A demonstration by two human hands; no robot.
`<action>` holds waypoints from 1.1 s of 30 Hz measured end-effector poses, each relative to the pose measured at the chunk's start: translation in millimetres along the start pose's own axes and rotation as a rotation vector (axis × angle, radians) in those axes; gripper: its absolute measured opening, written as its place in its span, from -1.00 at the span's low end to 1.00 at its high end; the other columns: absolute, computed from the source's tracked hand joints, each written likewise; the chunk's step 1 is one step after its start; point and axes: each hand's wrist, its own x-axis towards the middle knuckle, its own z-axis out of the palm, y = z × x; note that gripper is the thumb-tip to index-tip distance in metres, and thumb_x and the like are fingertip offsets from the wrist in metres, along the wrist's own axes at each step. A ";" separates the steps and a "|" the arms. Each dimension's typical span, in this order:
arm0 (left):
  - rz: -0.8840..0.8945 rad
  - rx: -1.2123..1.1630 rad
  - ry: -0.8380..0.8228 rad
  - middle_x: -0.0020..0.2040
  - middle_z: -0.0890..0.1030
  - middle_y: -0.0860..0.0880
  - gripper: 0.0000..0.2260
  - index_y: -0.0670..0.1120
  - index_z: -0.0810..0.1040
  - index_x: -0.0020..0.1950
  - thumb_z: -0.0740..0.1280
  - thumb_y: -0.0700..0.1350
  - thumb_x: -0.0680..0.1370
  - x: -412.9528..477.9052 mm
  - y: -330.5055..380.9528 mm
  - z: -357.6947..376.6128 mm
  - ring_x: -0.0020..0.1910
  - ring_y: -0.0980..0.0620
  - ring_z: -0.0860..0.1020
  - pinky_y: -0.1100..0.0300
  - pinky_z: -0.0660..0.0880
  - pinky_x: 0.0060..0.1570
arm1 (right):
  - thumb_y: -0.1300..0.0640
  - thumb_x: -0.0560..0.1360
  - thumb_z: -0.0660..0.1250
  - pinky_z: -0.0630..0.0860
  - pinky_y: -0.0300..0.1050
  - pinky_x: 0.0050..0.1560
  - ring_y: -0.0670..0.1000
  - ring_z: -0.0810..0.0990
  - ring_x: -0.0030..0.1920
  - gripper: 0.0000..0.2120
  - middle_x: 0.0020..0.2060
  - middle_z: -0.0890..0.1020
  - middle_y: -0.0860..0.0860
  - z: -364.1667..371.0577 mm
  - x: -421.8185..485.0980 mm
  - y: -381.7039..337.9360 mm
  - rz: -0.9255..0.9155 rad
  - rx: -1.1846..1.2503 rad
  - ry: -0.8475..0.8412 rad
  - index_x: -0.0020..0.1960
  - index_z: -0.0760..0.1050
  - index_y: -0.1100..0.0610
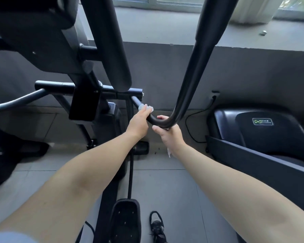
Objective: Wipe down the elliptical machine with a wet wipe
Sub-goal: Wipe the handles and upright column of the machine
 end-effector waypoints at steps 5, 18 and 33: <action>-0.012 0.003 -0.004 0.64 0.17 0.11 -0.58 0.07 0.37 0.56 0.13 -0.18 0.70 -0.7 2.2 3.1 0.60 0.08 0.17 0.24 0.13 0.47 | 0.22 0.46 0.49 0.46 -0.36 0.01 -0.27 0.61 0.02 -0.67 0.02 0.69 -0.14 7.8 7.7 8.5 0.002 0.028 0.063 0.14 0.59 -0.09; -0.001 0.205 -0.017 0.63 0.11 0.21 -0.45 0.19 0.33 0.49 0.06 -0.29 0.59 20.1 -16.4 -3.6 0.51 0.08 0.26 0.11 0.21 0.51 | 0.10 0.41 0.51 0.49 -0.31 -0.05 -0.25 0.60 -0.13 -0.78 -0.11 0.68 -0.19 11.2 22.1 16.8 -0.062 -0.085 0.134 0.03 0.62 -0.11; 0.041 0.313 -0.115 0.54 0.33 0.05 -0.60 0.04 0.52 0.25 0.18 -0.32 0.52 20.8 4.9 -9.6 0.43 -0.11 0.43 0.02 0.39 0.34 | 0.12 0.44 0.48 0.51 -0.25 0.18 -0.23 0.60 0.07 -0.68 0.00 0.67 -0.27 16.8 23.3 19.6 0.007 -0.010 0.085 0.08 0.62 -0.25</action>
